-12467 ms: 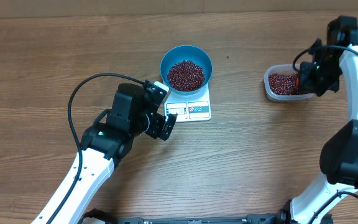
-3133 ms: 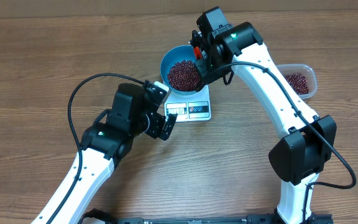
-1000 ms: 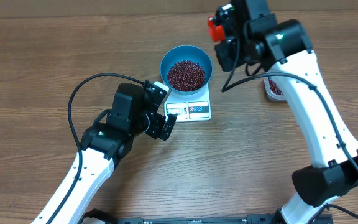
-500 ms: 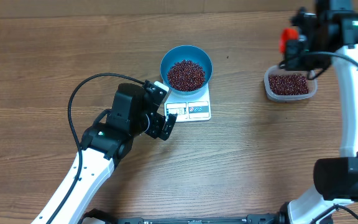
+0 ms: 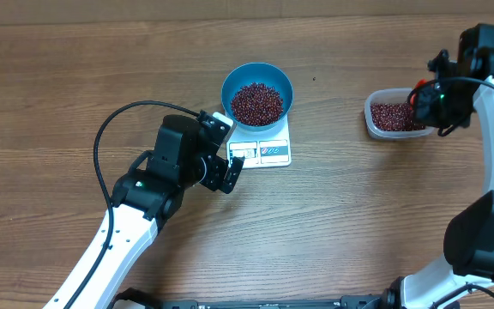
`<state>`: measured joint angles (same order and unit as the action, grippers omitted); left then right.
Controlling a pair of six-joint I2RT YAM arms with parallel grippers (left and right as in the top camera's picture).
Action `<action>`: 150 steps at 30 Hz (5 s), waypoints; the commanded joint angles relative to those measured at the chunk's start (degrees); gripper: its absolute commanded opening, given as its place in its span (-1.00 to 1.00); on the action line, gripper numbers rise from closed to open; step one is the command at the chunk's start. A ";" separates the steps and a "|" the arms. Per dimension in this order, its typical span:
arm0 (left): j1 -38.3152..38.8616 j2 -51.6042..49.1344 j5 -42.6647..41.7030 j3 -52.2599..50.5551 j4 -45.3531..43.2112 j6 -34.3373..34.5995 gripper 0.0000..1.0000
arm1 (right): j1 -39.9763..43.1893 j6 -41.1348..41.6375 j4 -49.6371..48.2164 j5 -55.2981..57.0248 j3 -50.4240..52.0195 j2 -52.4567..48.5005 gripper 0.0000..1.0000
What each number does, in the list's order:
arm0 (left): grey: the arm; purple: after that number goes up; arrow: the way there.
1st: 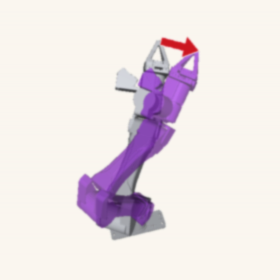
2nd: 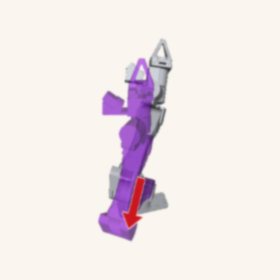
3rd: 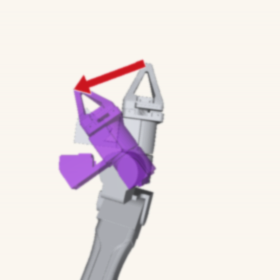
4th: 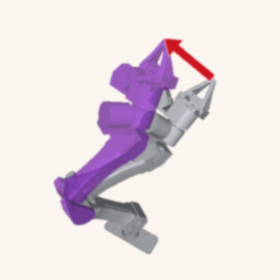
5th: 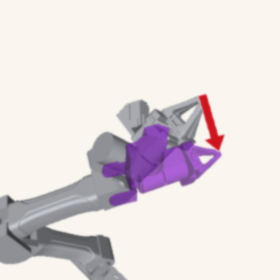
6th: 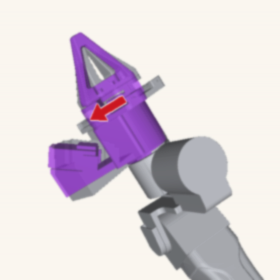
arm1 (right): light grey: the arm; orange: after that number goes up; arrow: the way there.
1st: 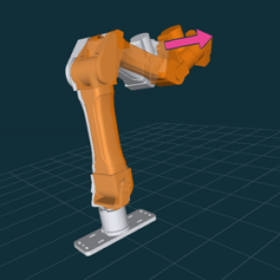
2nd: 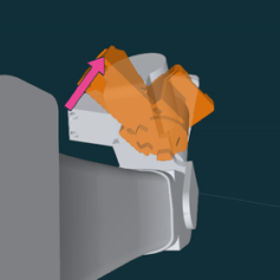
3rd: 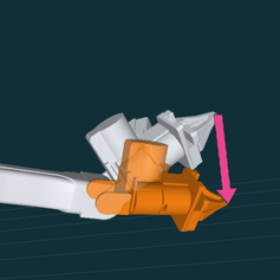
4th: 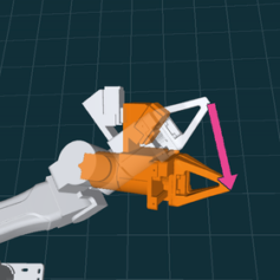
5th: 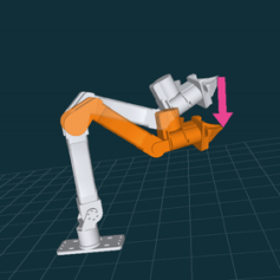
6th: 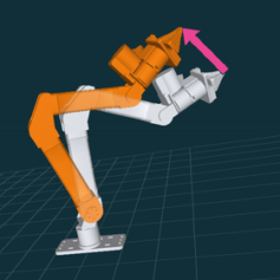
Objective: Scoop item into bowl and weigh 150g on scale
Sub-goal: 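Move the empty scoop back to the bean tub with the right gripper, then dip the red scoop into the beans a sixth time, then lift the filled scoop and carry it to the blue bowl, then tilt the scoop over the blue bowl to pour beans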
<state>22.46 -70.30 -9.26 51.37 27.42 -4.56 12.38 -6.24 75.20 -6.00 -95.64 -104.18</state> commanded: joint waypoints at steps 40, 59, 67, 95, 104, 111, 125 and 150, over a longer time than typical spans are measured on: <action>-0.33 -0.09 -0.68 0.87 -0.20 -0.39 0.99 | -3.06 -2.05 -5.62 -8.46 5.51 -11.02 -0.93; -0.33 -0.09 -0.68 0.87 -0.20 -0.39 0.99 | -2.58 -2.16 -1.33 -14.51 3.30 -11.02 -0.93; -0.33 -0.09 -0.68 0.87 -0.20 -0.39 0.99 | 1.57 -2.19 -1.18 -19.45 3.30 -11.02 -0.93; -0.33 -0.09 -0.68 0.87 -0.20 -0.39 0.99 | 16.00 -21.24 6.62 -43.60 3.21 -10.91 -0.93; -0.33 -0.09 -0.68 0.87 -0.17 -0.39 0.99 | 15.10 -26.91 9.20 -52.24 2.86 -10.36 -0.93; -0.33 -0.09 -0.68 0.87 -0.20 -0.39 0.99 | 12.83 -26.82 9.75 -55.93 2.86 -8.39 -0.93; -0.33 -0.09 -0.68 0.87 -0.20 -0.39 0.99 | -1.77 -20.28 7.17 -57.11 -1.03 -7.34 -0.93; -0.33 -0.09 -0.68 0.87 -0.20 -0.39 0.99 | -24.35 7.72 -11.08 -35.17 -7.67 -7.34 -0.93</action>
<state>22.46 -70.30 -9.26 51.37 27.42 -4.56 -10.76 -1.45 64.66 -46.98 -101.30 -113.93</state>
